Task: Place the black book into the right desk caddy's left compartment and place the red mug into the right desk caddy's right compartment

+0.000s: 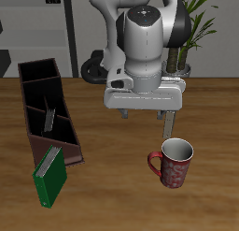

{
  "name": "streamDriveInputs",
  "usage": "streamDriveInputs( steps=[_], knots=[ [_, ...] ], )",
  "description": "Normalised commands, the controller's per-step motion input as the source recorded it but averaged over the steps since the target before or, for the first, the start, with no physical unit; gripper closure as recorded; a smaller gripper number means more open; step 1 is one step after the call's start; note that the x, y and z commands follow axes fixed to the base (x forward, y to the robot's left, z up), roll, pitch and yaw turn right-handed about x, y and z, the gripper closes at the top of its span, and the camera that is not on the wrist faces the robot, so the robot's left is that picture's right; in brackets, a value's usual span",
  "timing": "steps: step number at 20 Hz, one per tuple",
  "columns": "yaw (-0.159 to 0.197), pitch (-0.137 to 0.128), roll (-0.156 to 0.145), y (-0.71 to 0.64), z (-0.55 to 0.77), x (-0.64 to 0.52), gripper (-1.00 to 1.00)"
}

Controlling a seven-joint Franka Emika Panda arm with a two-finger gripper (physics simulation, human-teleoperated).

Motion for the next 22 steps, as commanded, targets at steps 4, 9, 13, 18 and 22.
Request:
streamDriveInputs(
  steps=[4, 9, 13, 18, 22],
  knots=[
    [-0.021, -0.01, 0.004, 0.14, -0.03, -0.03, -1.0],
    [-0.017, -0.025, 0.001, 0.22, 0.0, -0.05, -1.0],
    [0.0, 0.0, 0.0, 0.0, 0.0, 0.0, -1.0],
    [-0.046, -0.028, -0.006, 0.17, -0.04, 0.0, -1.0],
    [-0.061, -0.01, -0.048, 0.08, -0.07, 0.02, -1.0]
  ],
)
